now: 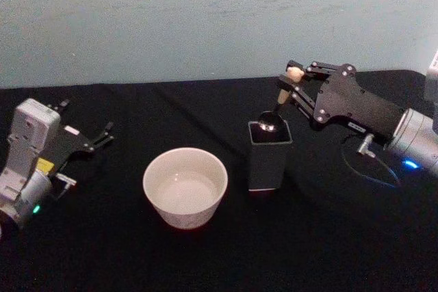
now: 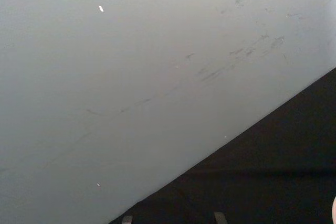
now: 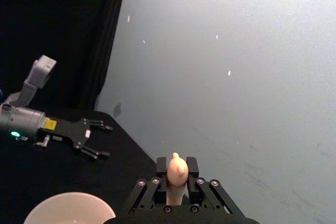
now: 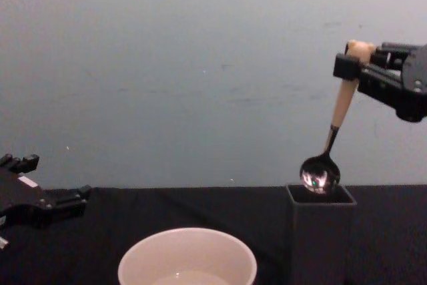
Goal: Pick up the stirring spoon with one hand, stir inside the cup, then place it back in its original position.
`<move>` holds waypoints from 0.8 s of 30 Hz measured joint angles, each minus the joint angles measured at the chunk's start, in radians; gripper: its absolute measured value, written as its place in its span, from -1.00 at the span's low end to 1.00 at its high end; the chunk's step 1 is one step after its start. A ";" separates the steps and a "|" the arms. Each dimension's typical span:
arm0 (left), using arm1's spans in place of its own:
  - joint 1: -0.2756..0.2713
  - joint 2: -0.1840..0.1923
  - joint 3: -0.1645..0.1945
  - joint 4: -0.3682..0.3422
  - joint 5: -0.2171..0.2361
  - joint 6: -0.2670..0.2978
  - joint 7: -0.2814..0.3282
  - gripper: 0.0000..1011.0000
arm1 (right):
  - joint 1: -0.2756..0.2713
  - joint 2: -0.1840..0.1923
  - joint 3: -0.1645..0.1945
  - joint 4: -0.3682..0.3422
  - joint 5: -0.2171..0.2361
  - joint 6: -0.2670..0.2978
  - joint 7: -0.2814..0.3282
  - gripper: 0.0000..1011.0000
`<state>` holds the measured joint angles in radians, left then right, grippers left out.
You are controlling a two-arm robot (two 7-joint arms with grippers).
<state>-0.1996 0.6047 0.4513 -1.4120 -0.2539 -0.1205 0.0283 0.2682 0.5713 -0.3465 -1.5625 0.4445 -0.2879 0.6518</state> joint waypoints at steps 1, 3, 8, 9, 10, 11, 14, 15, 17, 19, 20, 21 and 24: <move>0.000 0.000 0.000 0.000 0.000 0.000 0.000 0.98 | 0.000 -0.001 0.000 0.003 -0.001 0.002 -0.001 -0.58; 0.000 0.000 0.000 0.000 0.000 0.000 0.000 0.98 | 0.000 -0.004 -0.001 0.011 -0.004 0.008 -0.002 -0.58; 0.000 0.000 0.000 0.000 0.000 0.000 0.000 0.98 | 0.005 -0.017 -0.013 0.037 -0.010 0.024 -0.002 -0.58; 0.000 0.000 0.000 0.000 0.000 0.000 0.000 0.98 | 0.006 -0.019 -0.015 0.042 -0.011 0.027 -0.003 -0.58; 0.000 0.000 0.000 0.000 0.000 0.000 0.000 0.98 | 0.008 -0.021 -0.017 0.047 -0.012 0.031 -0.004 -0.58; 0.000 0.000 0.000 0.000 0.000 0.000 0.000 0.98 | 0.009 -0.024 -0.019 0.051 -0.014 0.033 -0.005 -0.58; 0.000 0.000 0.000 0.000 0.000 0.000 0.000 0.98 | 0.016 -0.036 -0.031 0.078 -0.020 0.052 -0.011 -0.58; 0.000 0.000 0.000 0.000 0.000 0.000 0.000 0.98 | 0.017 -0.038 -0.032 0.082 -0.021 0.055 -0.011 -0.58; 0.000 0.000 0.000 0.000 0.000 0.000 0.000 0.98 | 0.022 -0.047 -0.040 0.101 -0.023 0.069 -0.015 -0.58; 0.000 0.000 0.000 0.000 0.000 0.000 0.000 0.98 | 0.026 -0.054 -0.045 0.116 -0.025 0.078 -0.017 -0.58; 0.000 0.000 0.000 0.000 0.000 0.000 0.000 0.98 | 0.027 -0.056 -0.047 0.121 -0.025 0.082 -0.018 -0.58; 0.000 0.000 0.000 0.000 0.000 0.000 0.000 0.98 | 0.030 -0.062 -0.050 0.133 -0.025 0.090 -0.021 -0.58; 0.000 0.000 0.000 0.000 0.000 0.000 0.000 0.98 | 0.033 -0.070 -0.055 0.147 -0.024 0.100 -0.023 -0.58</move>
<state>-0.1996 0.6047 0.4514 -1.4120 -0.2539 -0.1205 0.0283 0.3014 0.5014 -0.4013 -1.4157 0.4201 -0.1877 0.6292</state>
